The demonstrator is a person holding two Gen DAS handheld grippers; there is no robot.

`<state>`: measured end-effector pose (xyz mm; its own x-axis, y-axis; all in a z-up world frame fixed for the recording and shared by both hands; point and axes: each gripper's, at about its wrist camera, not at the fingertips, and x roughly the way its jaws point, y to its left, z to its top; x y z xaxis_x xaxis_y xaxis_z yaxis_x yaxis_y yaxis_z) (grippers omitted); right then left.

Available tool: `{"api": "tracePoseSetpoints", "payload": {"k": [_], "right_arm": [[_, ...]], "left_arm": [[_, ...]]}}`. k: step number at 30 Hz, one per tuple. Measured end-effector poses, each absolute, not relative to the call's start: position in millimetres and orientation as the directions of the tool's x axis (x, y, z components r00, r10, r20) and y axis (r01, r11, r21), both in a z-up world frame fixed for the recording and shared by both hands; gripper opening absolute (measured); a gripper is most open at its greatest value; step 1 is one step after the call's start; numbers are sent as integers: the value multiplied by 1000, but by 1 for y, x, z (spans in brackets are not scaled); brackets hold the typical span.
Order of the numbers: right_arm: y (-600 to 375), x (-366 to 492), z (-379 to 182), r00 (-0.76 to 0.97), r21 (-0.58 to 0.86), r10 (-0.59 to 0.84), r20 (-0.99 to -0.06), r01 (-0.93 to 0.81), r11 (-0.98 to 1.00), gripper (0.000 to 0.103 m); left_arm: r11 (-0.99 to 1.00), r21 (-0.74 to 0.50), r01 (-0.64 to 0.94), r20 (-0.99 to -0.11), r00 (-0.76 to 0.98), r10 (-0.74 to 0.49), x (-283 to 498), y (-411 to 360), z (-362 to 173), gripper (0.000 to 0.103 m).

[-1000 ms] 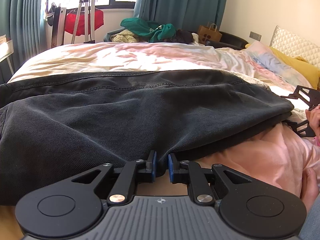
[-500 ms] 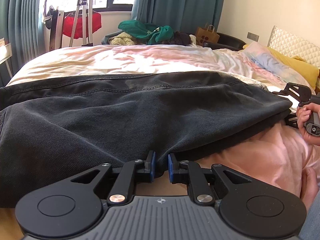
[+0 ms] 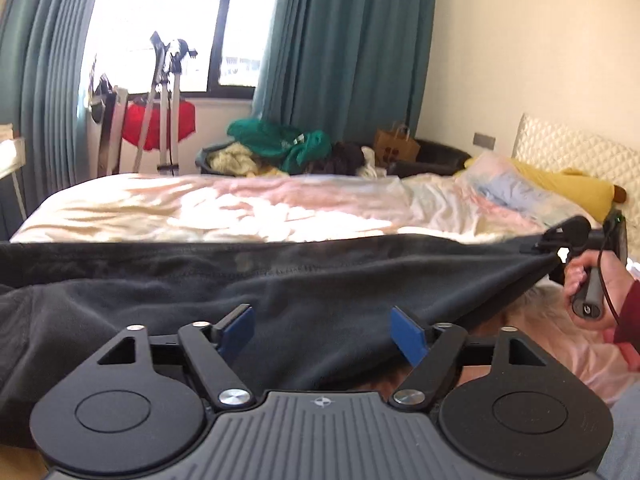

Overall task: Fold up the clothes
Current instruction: 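Hold the edge with the left gripper, then open it and lift away, then lift the black sweatpants with the right gripper toward the left gripper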

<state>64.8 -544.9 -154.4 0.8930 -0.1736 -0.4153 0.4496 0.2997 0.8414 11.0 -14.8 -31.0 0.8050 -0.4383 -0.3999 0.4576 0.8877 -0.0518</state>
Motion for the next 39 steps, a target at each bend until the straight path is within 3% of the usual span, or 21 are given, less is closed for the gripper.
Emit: {"api": "tracePoseSetpoints", "payload": {"k": [6, 10, 14, 24, 34, 39], "right_arm": [[-551, 59, -168, 886, 845, -173, -430, 462, 268, 8], [-551, 58, -169, 880, 834, -180, -440, 475, 282, 8], [-546, 60, -162, 887, 831, -194, -420, 461, 311, 8], [-501, 78, -83, 915, 658, -247, -320, 402, 637, 9], [-380, 101, 1, 968, 328, -154, -199, 214, 920, 9], [-286, 108, 16, 985, 125, -48, -164, 69, 990, 9]], "left_arm": [[981, -33, 191, -528, 830, -179, 66, 0, -47, 80], [993, 13, 116, -635, 768, -81, 90, 16, -67, 77], [982, 82, 168, -665, 743, -71, 89, 9, -81, 80], [984, 43, 172, -685, 722, -96, 94, 15, -81, 81], [988, -52, 142, -649, 748, -142, 92, 30, -52, 81], [984, -153, 94, -574, 802, -166, 84, 59, -20, 81]]}}
